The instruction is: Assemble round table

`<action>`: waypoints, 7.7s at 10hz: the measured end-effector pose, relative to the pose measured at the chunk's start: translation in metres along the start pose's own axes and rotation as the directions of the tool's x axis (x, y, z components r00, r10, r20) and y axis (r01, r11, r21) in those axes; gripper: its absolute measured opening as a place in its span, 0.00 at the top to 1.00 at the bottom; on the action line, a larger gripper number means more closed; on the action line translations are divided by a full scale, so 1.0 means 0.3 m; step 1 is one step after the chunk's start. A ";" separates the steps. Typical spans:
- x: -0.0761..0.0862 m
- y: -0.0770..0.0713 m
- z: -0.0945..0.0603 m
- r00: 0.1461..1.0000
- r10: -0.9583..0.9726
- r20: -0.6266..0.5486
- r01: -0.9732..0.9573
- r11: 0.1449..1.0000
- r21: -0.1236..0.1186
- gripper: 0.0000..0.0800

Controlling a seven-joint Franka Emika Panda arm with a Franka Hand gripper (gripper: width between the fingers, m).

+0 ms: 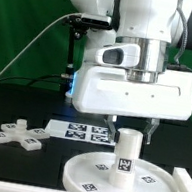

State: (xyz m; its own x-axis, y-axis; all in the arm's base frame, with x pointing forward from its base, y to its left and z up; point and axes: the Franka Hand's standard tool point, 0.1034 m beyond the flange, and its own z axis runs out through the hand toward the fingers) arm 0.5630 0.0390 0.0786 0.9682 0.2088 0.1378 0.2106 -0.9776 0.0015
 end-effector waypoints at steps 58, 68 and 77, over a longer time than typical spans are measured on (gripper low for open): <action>-0.009 -0.005 0.015 0.290 0.956 0.039 -0.957 0.290 -0.004 0.49; 0.005 -0.023 -0.079 0.273 0.959 0.082 -0.962 0.273 0.005 0.19; -0.010 0.039 -0.133 0.513 0.854 0.092 -0.858 0.513 0.023 0.19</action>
Offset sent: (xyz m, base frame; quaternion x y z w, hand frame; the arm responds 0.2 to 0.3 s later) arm 0.0109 -0.0005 -0.0094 -0.0453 -0.0286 0.3233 0.9448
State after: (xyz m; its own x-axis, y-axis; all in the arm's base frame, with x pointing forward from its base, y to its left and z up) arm 0.5573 0.0258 0.1177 0.6887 -0.7248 -0.0187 -0.7196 -0.6800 -0.1405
